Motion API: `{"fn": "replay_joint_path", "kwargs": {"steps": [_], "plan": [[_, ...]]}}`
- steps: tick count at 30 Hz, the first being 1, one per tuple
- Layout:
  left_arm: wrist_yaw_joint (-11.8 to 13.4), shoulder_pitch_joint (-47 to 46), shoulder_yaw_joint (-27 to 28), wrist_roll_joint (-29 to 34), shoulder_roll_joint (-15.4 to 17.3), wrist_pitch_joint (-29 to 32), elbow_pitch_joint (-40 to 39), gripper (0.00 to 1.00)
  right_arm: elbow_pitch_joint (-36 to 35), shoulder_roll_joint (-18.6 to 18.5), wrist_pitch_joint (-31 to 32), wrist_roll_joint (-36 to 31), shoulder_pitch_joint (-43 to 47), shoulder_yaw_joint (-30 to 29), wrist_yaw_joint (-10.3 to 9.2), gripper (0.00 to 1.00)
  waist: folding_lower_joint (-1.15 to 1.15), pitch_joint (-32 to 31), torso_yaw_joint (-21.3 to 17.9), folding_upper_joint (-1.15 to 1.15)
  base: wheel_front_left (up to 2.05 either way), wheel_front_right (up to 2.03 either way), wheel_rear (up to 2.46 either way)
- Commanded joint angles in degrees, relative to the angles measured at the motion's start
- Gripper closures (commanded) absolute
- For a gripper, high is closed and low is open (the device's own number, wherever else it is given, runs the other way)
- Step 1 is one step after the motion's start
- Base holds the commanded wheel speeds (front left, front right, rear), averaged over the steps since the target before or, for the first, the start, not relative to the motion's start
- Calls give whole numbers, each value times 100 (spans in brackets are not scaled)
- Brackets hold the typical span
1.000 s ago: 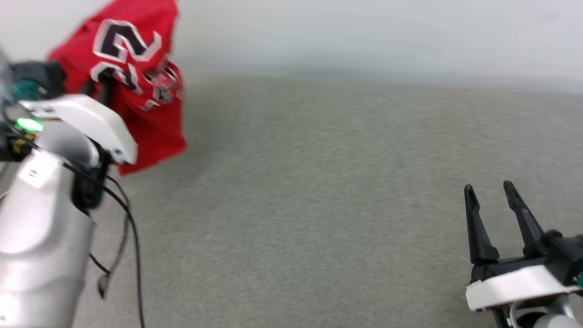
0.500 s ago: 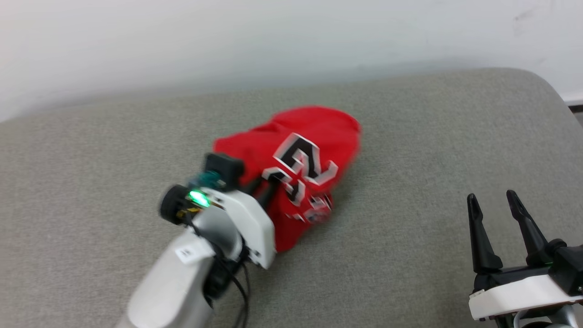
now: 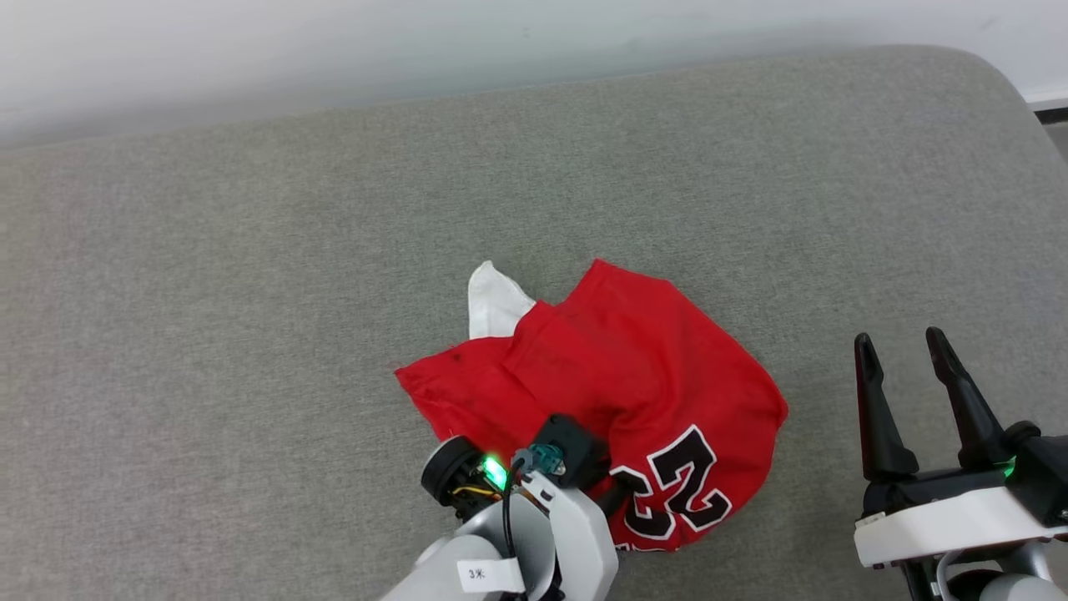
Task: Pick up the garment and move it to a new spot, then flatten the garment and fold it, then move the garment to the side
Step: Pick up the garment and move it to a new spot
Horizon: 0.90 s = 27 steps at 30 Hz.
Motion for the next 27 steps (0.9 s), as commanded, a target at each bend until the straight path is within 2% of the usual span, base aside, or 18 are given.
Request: {"fn": "replay_joint_path", "kwargs": {"steps": [1,2,11,16,20,27], "plan": [[-26,116,-12,-63,-69,-163,-22,55,29,14,-24,-68,-67,24,-4,0,-1,-13,58,0,0,0,0],[-31,109,-25,-68,-86,-240,-25,0,30,12,-21,-78,-79,11,-4,0,-1,-27,93,0,0,0,0],[222,205,222,47,-238,-1625,-366,0,24,13,159,-225,103,12,-4,0,-1,-489,535,0,0,0,0],[537,329,556,29,-214,-2280,-502,0,-20,14,304,-298,254,-4,-4,0,-1,-810,819,0,0,0,0],[745,437,819,-8,-141,-2461,-487,0,-47,12,385,-297,365,6,-4,0,-1,-978,962,0,0,0,0],[1239,797,1561,-78,180,-2618,-548,0,-98,13,555,-261,591,-25,-4,0,-1,-1266,1260,0,0,0,0]]}}
